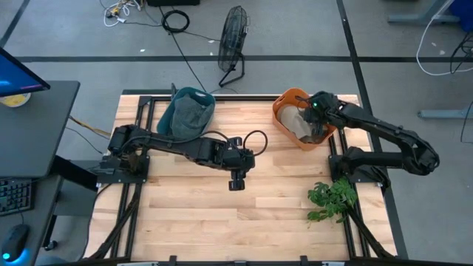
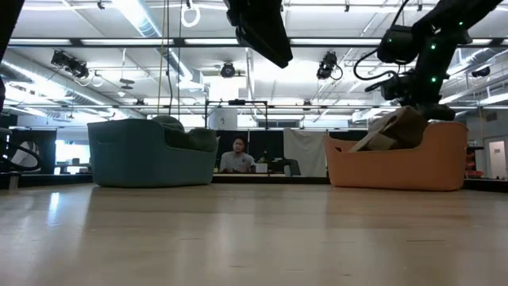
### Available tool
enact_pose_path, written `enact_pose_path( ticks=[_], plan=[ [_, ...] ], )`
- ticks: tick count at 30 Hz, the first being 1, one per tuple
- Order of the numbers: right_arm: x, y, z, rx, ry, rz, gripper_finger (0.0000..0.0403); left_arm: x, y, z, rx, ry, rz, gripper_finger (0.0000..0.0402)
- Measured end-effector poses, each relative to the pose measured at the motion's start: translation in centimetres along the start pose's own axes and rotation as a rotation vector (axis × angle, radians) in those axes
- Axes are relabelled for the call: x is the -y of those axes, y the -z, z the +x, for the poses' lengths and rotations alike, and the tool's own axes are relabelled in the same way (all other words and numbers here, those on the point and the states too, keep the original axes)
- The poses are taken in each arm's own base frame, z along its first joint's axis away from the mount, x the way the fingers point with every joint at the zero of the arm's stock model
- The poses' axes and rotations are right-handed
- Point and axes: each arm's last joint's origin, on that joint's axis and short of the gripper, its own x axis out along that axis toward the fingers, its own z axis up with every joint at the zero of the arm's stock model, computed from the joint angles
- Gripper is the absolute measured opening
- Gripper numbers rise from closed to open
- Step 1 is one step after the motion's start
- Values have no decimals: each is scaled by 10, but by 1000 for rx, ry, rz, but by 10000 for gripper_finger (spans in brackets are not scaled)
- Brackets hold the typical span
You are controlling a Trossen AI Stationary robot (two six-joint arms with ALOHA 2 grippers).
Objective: Pick & Place hat
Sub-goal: Put the brown cap into the orange bin
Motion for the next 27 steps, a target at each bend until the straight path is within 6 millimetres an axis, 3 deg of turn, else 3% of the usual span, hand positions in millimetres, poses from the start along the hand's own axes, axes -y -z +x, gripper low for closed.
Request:
enact_pose_path(
  ticks=[8,13,17,22,25,27],
  plan=[
    [11,-2,-17,-6,-14,86,103,0,0,0,0,0,0,165],
    [30,-2,-54,-18,-71,182,138,0,0,0,0,0,-6,165],
    [46,-5,-85,86,-142,367,144,0,0,0,0,1,-11,165],
    [51,-22,-93,383,-350,530,95,0,0,0,0,1,-12,165],
    [45,-30,-82,400,-341,553,26,0,0,0,0,1,-12,165],
    [39,-32,-69,376,-333,554,11,0,0,0,0,1,-12,165]
  ],
)
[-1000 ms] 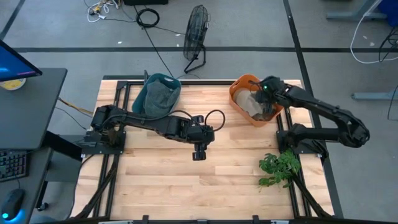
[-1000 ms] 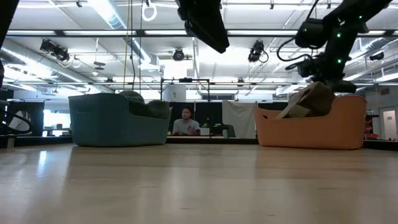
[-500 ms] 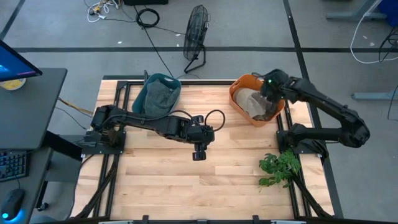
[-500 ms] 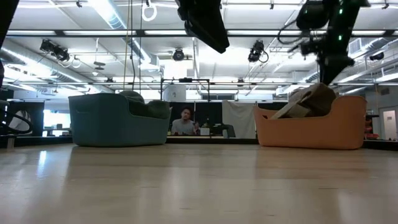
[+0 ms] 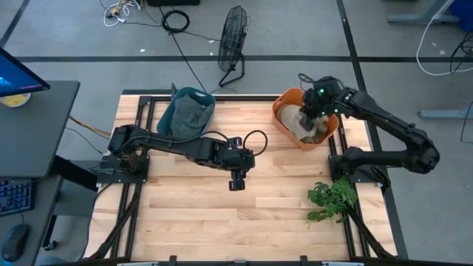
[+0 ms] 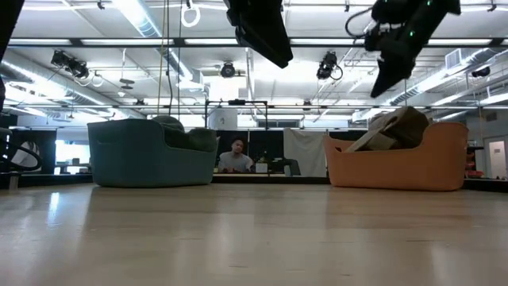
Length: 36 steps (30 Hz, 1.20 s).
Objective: Pick & Place hat
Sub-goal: Put the brown cap into the orange bin
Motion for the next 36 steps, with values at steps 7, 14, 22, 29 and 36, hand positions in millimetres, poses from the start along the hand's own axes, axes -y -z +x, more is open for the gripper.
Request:
enact_pose_path(
  ticks=[7,14,22,29,36],
  plan=[
    [-5,35,47,-148,-22,31,4,0,0,0,0,0,0,165],
    [-2,36,65,-201,33,52,2,0,0,0,-5,0,2,165],
    [6,41,94,-338,82,92,1,0,1,0,-8,-1,4,165],
    [9,45,111,-417,82,97,1,0,1,0,-8,-1,5,165],
    [8,27,84,-393,99,89,0,0,1,0,-9,-1,13,165]
  ],
)
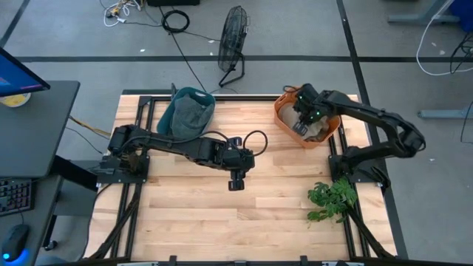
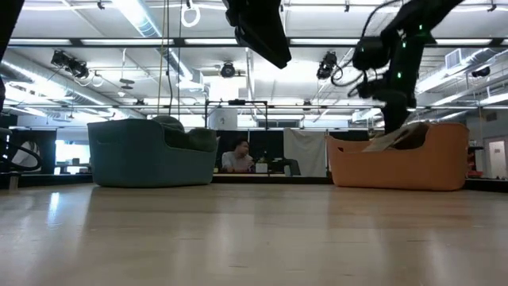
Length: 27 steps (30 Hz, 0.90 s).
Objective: Pick & Place hat
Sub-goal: Put the brown cap into the orange bin, then return to Home Position
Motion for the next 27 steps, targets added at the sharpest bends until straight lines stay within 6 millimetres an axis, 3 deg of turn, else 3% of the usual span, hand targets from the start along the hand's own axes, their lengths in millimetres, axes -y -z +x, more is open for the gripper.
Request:
enact_pose_path(
  ticks=[6,9,18,23,27],
  plan=[
    [-2,-11,-52,33,-10,-28,0,-4,-2,-15,27,2,-11,165],
    [-4,-15,-79,80,-22,-22,0,-8,-4,-35,72,12,-63,165],
    [-25,-16,-173,380,-317,-79,0,-35,0,-130,273,55,-295,165],
    [-40,-2,-224,613,-481,-163,0,-51,12,-180,395,23,-386,165],
    [-46,14,-252,788,-553,-237,0,-61,29,-209,410,-13,-452,165]
  ],
)
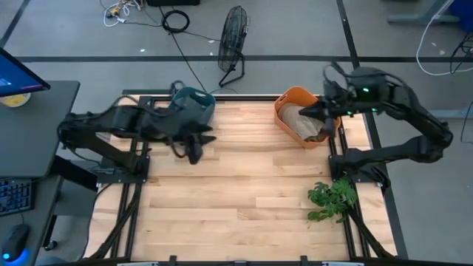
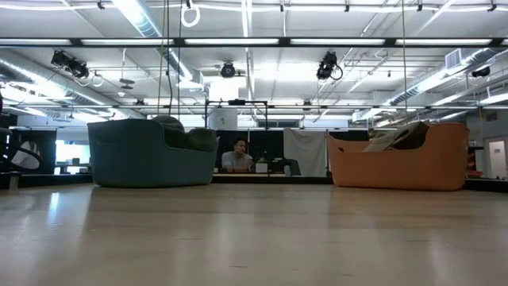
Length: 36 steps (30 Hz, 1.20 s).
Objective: Pick & Place hat
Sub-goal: Return to Home Position
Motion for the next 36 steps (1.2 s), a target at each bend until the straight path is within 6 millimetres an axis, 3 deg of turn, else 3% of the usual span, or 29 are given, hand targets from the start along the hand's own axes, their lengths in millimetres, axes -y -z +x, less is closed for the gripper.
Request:
enact_pose_path(
  ticks=[6,10,20,24,31,36],
  plan=[
    [-13,9,-20,68,-21,-73,0,-13,21,-20,-2,-76,-6,165],
    [-14,26,-15,132,-29,-71,0,-22,44,-22,32,-51,-65,165],
    [-7,86,19,369,-173,-28,0,-46,110,-8,222,40,-154,165],
    [-5,108,17,419,-183,-19,0,-58,135,-7,243,39,-163,165],
    [-2,146,0,553,-165,-31,0,-85,172,-24,325,-5,-206,165],
    [1,173,1,704,-191,0,0,-100,198,-30,369,10,-250,165]
  ],
)
